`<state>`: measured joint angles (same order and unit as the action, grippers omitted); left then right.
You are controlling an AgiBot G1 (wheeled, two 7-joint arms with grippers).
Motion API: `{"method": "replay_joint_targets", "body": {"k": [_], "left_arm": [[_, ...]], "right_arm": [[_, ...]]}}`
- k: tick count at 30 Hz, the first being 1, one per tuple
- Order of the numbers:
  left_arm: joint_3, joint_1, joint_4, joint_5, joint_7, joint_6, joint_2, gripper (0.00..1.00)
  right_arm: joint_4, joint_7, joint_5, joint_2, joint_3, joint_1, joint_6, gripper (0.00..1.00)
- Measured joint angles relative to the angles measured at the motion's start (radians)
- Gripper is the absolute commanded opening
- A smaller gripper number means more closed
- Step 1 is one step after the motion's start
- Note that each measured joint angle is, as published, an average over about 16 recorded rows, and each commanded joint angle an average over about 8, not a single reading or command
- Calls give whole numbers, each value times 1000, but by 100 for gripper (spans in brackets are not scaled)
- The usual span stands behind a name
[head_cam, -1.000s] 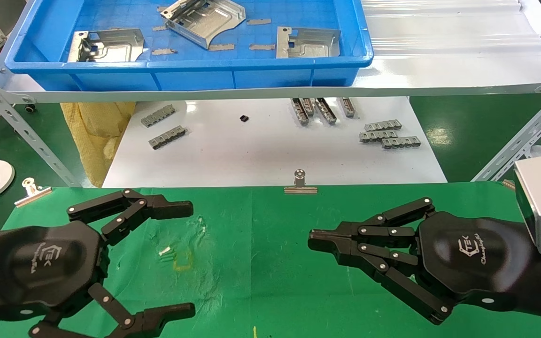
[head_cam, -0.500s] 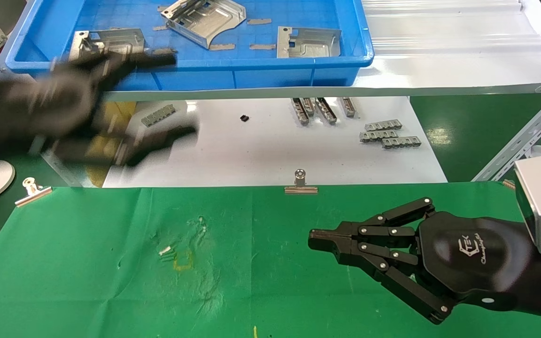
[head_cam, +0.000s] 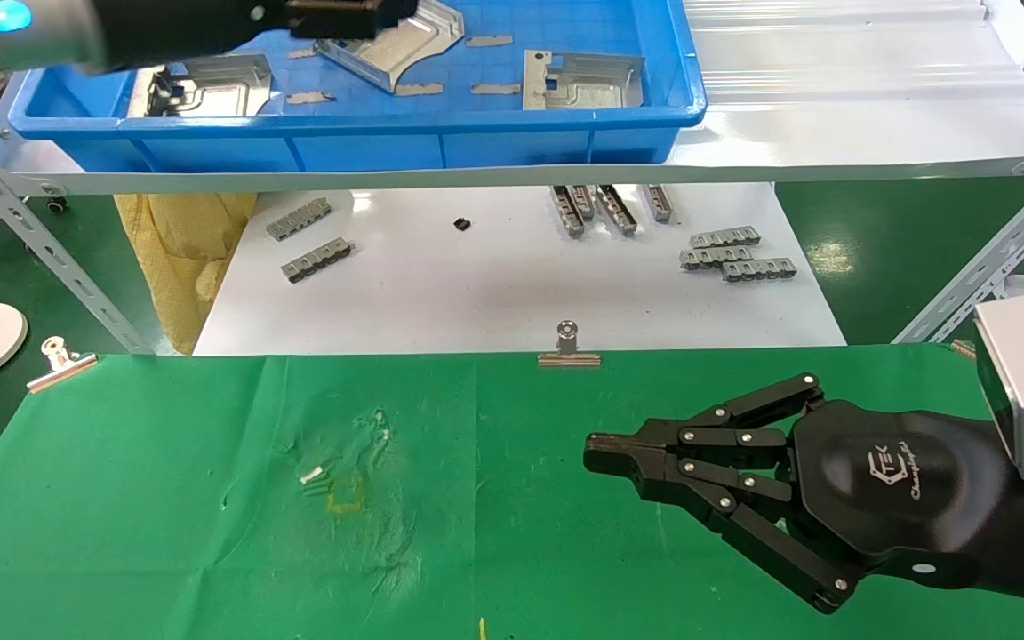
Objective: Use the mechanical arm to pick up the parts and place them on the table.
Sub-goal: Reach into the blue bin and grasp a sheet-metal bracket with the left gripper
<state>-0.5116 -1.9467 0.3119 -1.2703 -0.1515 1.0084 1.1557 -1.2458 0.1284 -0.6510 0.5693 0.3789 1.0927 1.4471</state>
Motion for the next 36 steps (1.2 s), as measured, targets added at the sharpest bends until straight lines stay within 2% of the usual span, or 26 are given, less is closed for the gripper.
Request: {"method": "replay_joint_targets", "body": {"k": [3,4,11,12,24,26,27,28,32,34,35,36], "left_arm": [[-15,-39,-96,-37,19,-96,55,100],[-20,-49,-121,-47,25,-124,71,94],[-41,-88,-238,-88,50,-231,133,6],[-43,-91,-247,-91,52,-237,138,0],[-48,-94,-284,-98,83,-275,158,0],[-45,-92,-284,-93,88,-283,161,0],[-43,-90,-283,-91,91,-286,162,0],[-41,-89,-283,-88,94,-290,163,0],[-34,-84,-283,-78,103,-305,168,0],[-32,-82,-284,-75,106,-312,171,0],[-31,-81,-284,-73,107,-315,172,0],[-30,-80,-285,-72,108,-319,173,0]], "right_arm": [[0,0,0,0,0,0,0,0],[0,0,0,0,0,0,0,0],[0,0,0,0,0,0,0,0],[0,0,0,0,0,0,0,0],[0,0,0,0,0,0,0,0],[0,0,0,0,0,0,0,3],[0,0,0,0,0,0,0,7],[0,0,0,0,0,0,0,18],[0,0,0,0,0,0,0,68],[0,0,0,0,0,0,0,89],[0,0,0,0,0,0,0,98],[0,0,0,0,0,0,0,100]]}}
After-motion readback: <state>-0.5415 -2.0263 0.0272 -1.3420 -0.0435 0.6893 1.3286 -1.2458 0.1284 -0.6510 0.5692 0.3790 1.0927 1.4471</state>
